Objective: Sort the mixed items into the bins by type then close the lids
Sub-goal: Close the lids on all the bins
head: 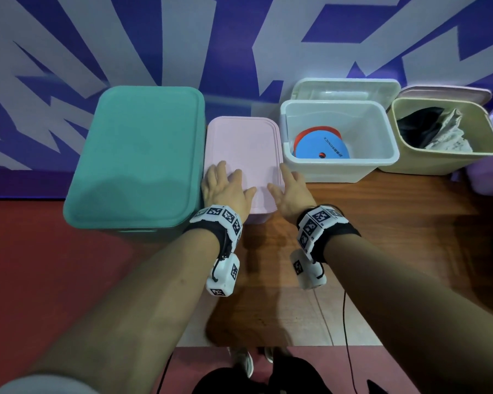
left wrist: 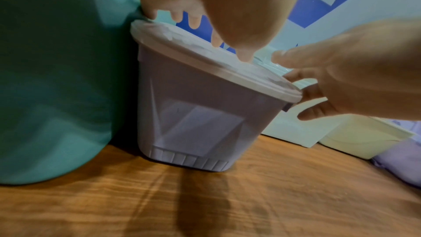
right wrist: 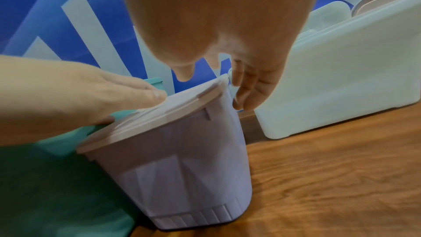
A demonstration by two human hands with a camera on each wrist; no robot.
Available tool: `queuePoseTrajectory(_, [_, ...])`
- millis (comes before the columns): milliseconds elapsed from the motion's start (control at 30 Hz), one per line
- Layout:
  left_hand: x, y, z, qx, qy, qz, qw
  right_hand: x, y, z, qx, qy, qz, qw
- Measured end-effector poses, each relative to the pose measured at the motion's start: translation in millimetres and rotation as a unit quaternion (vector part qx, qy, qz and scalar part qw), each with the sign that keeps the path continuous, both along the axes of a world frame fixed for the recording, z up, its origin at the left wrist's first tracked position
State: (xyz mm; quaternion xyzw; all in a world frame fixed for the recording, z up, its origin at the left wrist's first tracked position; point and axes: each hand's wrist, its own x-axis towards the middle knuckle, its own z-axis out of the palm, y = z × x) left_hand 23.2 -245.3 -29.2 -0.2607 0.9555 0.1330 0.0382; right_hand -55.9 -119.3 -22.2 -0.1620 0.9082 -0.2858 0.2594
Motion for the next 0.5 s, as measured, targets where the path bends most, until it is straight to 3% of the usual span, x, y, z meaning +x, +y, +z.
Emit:
queuePoseTrajectory(200, [5.5,-1.7,-16.7,0.015,-0.072,-0.020,0.997,1.2,-5.6,-10.8,0.007,-0.015,0.050,0.999])
queuePoseTrajectory(500, [5.8,0.3,-20.5,-0.016,-0.094,-0.027,0.995,-1.9,0.0,-24.3,0.024,-0.051,0.062,0.997])
